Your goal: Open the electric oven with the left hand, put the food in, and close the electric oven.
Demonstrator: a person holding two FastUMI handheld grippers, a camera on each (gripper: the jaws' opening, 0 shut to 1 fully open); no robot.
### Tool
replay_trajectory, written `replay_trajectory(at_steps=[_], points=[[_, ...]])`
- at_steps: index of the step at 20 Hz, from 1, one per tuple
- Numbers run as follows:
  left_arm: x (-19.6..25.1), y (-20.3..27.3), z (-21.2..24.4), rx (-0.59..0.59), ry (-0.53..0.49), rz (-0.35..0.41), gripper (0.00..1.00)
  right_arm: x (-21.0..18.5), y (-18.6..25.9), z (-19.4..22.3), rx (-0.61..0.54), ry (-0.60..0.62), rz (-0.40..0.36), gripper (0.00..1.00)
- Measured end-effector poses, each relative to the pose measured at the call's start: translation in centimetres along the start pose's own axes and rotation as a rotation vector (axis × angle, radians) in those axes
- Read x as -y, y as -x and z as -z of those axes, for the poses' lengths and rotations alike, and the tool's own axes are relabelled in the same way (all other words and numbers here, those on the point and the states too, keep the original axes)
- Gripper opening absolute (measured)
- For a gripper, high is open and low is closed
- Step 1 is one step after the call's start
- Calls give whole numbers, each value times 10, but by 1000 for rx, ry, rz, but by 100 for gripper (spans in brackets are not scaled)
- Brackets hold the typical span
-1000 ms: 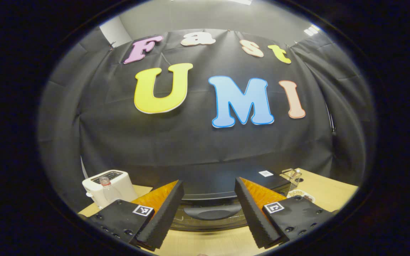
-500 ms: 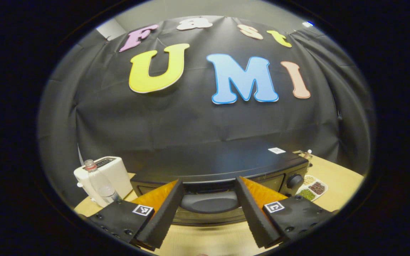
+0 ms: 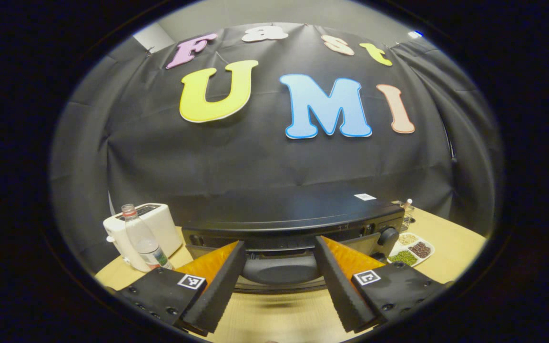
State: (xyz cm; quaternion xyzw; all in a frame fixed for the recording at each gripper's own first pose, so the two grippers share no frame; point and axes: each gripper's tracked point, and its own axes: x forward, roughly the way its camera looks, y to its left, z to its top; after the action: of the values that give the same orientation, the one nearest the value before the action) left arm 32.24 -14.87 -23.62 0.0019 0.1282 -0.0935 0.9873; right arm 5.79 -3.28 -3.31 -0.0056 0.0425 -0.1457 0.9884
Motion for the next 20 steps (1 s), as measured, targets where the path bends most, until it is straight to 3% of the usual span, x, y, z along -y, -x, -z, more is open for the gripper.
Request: replay_trajectory(at_steps=[11,12,20], points=[[6,47,35,-60,-26,-13,97,12,11,11,-34,-14,-48,97],[6,51,39,-65,-28,-15,100,13,13,12,-38,-15,-52,97],[13,73,88,-147,-61,-28,98,22,25,20,-62,-5,-77,97]])
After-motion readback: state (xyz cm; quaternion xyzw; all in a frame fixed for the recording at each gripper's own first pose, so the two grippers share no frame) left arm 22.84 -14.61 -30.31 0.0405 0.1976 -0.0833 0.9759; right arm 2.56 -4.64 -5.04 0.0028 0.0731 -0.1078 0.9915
